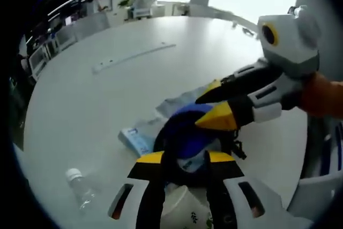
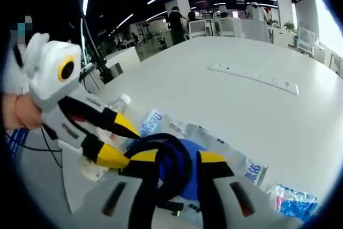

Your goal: Arrange the tabletop items into an orderly group along one side of the table until the central work area is clear of visible clutter.

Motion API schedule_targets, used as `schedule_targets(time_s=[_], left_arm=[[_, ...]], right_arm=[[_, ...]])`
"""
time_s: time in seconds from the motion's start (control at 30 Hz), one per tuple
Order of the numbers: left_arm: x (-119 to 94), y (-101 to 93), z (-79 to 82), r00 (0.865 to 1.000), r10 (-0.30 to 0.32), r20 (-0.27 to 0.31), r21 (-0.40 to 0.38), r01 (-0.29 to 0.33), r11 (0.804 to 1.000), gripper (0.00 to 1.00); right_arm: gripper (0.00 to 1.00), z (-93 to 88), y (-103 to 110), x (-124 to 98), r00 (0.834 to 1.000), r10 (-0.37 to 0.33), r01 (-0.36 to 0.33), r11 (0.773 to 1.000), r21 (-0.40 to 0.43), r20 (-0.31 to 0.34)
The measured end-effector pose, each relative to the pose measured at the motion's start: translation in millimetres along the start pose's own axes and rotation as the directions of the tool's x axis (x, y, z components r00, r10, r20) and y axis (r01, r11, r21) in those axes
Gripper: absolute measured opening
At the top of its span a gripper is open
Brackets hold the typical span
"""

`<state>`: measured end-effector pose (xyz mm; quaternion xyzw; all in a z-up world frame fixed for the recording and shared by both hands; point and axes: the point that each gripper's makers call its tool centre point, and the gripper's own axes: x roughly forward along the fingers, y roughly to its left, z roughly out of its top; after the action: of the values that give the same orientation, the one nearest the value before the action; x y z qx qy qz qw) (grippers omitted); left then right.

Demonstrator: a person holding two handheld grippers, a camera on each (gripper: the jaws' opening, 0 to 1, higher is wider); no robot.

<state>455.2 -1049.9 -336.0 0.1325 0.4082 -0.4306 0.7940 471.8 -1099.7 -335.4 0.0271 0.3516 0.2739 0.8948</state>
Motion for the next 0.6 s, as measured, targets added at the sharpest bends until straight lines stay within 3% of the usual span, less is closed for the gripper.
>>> schedule_targets(time_s=[0.6], left_arm=[[11,3.6,-6.8,0.999,0.007,-0.043,0.026,-0.006,1.000,0.19]], right_arm=[[0.15,-7.3,-2,9,1.000,0.002,-0.003,1.000,-0.030,-0.031]])
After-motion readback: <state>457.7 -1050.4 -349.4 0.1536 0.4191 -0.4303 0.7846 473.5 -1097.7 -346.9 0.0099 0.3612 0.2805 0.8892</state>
